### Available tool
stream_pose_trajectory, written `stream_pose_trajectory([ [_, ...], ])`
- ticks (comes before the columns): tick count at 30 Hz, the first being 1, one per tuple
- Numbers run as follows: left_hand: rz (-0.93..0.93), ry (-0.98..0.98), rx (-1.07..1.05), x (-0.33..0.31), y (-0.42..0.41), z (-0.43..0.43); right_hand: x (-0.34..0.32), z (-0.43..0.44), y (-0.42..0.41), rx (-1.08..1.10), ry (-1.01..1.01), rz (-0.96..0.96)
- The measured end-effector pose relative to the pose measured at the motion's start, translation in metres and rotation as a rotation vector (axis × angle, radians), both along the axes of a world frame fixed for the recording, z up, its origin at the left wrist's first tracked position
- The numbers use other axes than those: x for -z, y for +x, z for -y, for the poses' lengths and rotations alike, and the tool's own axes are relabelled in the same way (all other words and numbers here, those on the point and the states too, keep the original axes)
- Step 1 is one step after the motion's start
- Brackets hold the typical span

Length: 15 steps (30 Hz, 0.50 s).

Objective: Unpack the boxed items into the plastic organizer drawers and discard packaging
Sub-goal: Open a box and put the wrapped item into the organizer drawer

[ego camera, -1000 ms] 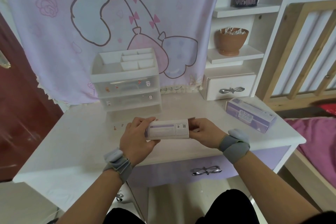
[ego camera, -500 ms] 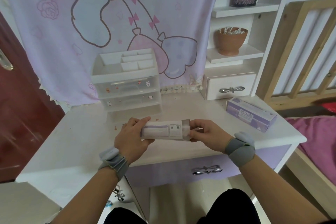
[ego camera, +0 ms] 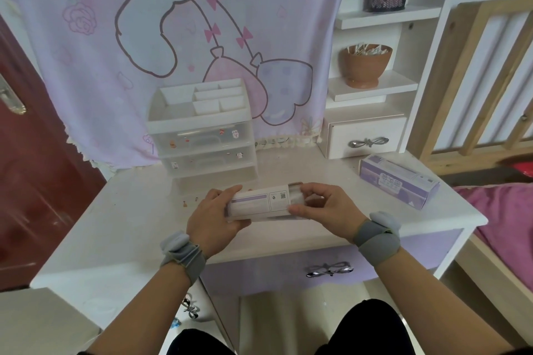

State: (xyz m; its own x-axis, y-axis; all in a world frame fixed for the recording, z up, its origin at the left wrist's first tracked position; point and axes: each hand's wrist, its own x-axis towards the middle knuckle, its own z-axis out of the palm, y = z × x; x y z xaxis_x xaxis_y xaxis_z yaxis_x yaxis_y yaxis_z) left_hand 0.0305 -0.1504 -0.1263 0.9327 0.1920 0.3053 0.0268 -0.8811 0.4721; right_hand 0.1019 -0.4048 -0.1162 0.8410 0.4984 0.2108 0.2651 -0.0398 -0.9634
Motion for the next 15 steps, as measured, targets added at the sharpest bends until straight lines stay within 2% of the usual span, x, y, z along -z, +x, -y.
stream_pose_trajectory([
  [7, -0.049, 0.003, -0.100, -0.001, -0.001, -0.024, -0.001, 0.036, 0.015, 0.152, 0.132, -0.079],
  [12, -0.098, 0.023, -0.124, 0.000, -0.001, -0.027, -0.008, 0.058, 0.028, 0.311, 0.384, -0.154],
  [15, -0.085, 0.035, -0.098, 0.001, 0.001, -0.014, -0.011, 0.062, 0.034, 0.330, 0.522, -0.195],
])
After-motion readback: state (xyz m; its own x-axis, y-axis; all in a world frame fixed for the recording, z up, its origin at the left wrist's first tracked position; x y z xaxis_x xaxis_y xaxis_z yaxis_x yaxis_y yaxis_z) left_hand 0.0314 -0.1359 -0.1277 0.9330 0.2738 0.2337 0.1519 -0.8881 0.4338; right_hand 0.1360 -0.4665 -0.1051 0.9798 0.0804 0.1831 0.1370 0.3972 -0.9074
